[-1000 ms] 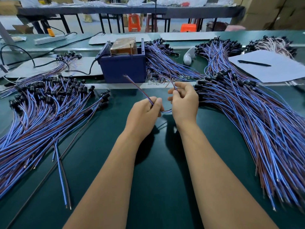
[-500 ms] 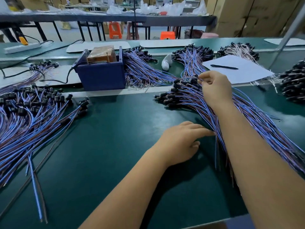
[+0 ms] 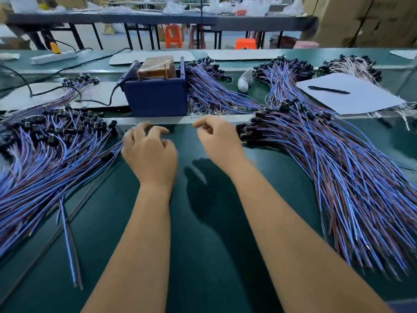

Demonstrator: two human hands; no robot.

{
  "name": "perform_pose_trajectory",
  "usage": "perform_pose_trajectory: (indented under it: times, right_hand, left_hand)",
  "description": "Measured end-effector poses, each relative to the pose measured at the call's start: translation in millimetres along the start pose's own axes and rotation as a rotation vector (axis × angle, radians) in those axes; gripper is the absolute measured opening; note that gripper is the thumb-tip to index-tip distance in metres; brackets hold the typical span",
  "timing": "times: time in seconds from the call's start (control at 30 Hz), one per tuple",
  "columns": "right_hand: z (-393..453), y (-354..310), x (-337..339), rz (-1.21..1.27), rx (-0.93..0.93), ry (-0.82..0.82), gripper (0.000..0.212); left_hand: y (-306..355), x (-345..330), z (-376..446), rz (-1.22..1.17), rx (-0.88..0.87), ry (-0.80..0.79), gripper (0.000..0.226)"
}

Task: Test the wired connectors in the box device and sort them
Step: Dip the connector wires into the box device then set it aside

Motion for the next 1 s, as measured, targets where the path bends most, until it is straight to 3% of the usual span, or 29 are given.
perform_pose_trajectory:
  times: [0.07,0.13,0.23,0.4,0.57,0.73,0.87,1.0]
  right_hand:
    - [-5.7,-3.7,-30.3,0.034,-0.058,-0.206,0.018]
    - [-9.3,0.7,-50.3,-0.110,-0.043,-0.340,0.020]
    - [-6.4,11.6,-58.0,-0.166,-0.044,-0.301,0.023]
    - [-11.5,15.3,-56.5,-0.146,0.006,-0.233,0.023]
    - [-15.9,17.8,-44.3,0.094,-0.068,-0.201,0.020]
    - [-19.5,12.3,-42.5,0.099,-0.054,-0.202,0.020]
    - [-20.3,9.5,-41.6,0.102,-0.053,-0.163,0.022]
    - [-20.0,7.9,-40.3,0.126,-0.040,-0.137,0.022]
  left_hand:
    - [-18.3,1.1,8.5,0.087,0.121,-0.044,0.041]
    - [-29.3,-2.6,11.3,0.163,0.247,-0.143,0.049]
    - [-32.7,-7.8,12.8,0.229,0.318,-0.210,0.052]
    - [-35.1,-3.3,18.2,0.171,0.410,-0.104,0.050]
    - [-37.6,-2.5,17.8,0.142,0.337,-0.067,0.035]
    - [-39.9,3.2,18.9,-0.081,0.298,0.037,0.026]
    - [-32.0,5.4,18.5,-0.080,0.197,0.135,0.029]
    - [-14.8,0.7,17.8,-0.431,0.123,0.119,0.027]
Point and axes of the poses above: each hand's wrist, its own z-axis towards the middle knuckle, its own x-axis out of the back of the hand, y = z × x, the point moved 4 cm from there along z, towards the middle knuckle, and after that the axes turned 12 degrees about y, right-handed, at the moved point
